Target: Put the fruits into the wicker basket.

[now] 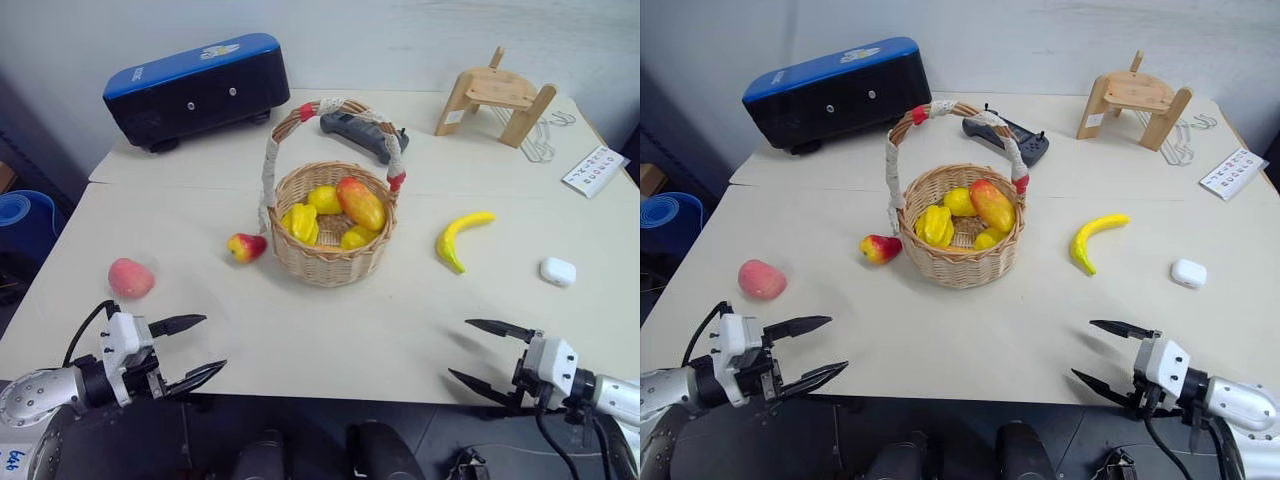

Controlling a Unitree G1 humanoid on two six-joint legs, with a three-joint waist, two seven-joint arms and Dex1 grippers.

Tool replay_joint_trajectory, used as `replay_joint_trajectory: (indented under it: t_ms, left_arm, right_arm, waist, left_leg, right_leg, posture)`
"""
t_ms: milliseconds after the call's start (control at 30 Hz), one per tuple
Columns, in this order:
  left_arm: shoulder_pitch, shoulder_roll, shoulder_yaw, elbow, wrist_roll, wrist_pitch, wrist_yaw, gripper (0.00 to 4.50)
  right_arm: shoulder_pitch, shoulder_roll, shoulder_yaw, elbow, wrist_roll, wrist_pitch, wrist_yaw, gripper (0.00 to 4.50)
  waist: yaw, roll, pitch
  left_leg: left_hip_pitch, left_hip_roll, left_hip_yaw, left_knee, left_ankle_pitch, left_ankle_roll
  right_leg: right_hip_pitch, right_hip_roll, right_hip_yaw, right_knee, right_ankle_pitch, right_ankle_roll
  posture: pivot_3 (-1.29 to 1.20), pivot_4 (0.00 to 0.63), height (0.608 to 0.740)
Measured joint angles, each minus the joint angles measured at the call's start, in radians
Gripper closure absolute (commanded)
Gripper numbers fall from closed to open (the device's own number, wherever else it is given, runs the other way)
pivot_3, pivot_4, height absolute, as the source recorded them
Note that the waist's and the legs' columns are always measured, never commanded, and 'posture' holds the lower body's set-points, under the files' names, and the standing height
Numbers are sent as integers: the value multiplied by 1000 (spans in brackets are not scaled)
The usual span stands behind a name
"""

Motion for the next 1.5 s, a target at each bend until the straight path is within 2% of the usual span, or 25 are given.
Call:
replay_joint_trajectory:
  t_ms: [100,267,467,567,667,800,900,1033,1233,1400,1500]
  left_arm:
    - [20,-33,57,4,-24,28,42,35]
    - [105,-135,251,69,-77,48,149,35]
    - [155,-249,441,153,-113,70,323,35]
    - [153,-255,471,214,-115,124,425,35]
    - [120,-248,473,217,-142,160,456,35]
    - [35,-146,483,198,-207,194,429,35]
    - [-88,-10,470,202,-212,251,445,35]
    - [-284,135,348,270,-155,338,479,35]
    - [-433,166,104,448,-58,382,379,35]
    - [-503,181,45,578,35,353,357,35]
    - [-506,171,36,593,40,330,313,618]
  right_arm:
    - [-36,46,37,-72,65,23,8,0]
    - [-103,113,105,-227,166,109,-13,0]
    - [-160,160,163,-324,195,156,-37,0]
    - [-162,170,171,-337,195,170,-37,0]
    - [-146,173,170,-338,195,171,-32,0]
    - [-120,172,171,-337,196,189,-17,0]
    - [-125,171,171,-332,195,192,-4,0]
    - [-137,175,172,-315,189,190,8,0]
    - [-153,187,198,-289,168,185,20,0]
    - [-159,202,203,-288,162,172,2,0]
    - [-158,217,203,-289,162,171,-20,0]
  waist:
    - [-3,0,0]
    - [-6,-2,1]
    - [5,-8,-2]
    - [5,-12,-4]
    - [6,-17,-7]
    - [3,-20,-10]
    - [2,-19,-9]
    - [0,-14,-9]
    - [-10,-13,-8]
    - [-4,-13,-8]
    - [-1,-13,-8]
  left_leg:
    - [1,0,0,0,0,0]
    - [2,1,-1,-1,-1,-1]
    - [1,-1,-3,1,-3,1]
    - [1,-1,-4,1,-5,5]
    - [1,-1,-6,0,-5,4]
    - [1,-1,-8,0,-5,2]
    - [1,-1,-9,0,-4,0]
    - [2,-1,-9,-1,-2,-3]
    - [2,2,-8,-1,-4,-6]
    - [1,4,-9,0,-4,-6]
    - [1,3,-9,2,-4,-6]
  right_leg:
    - [0,0,0,2,0,0]
    - [-1,0,0,4,0,0]
    - [0,-1,0,3,0,0]
    - [1,-1,0,3,0,0]
    - [1,-1,0,3,0,0]
    - [2,-1,-1,3,-1,-2]
    - [2,-1,-2,3,-1,-2]
    - [3,-1,-3,4,-1,-2]
    - [-3,-1,-15,10,-1,-1]
    - [-3,-2,-21,11,-1,-1]
    - [-2,-3,-21,11,-1,-1]
  posture:
    - [0,150,740]
    - [0,150,740]
    - [0,150,740]
    - [0,150,740]
    - [0,150,740]
    - [0,150,740]
    - [0,150,740]
    - [0,150,740]
    - [0,150,740]
    - [0,150,740]
    - [0,150,740]
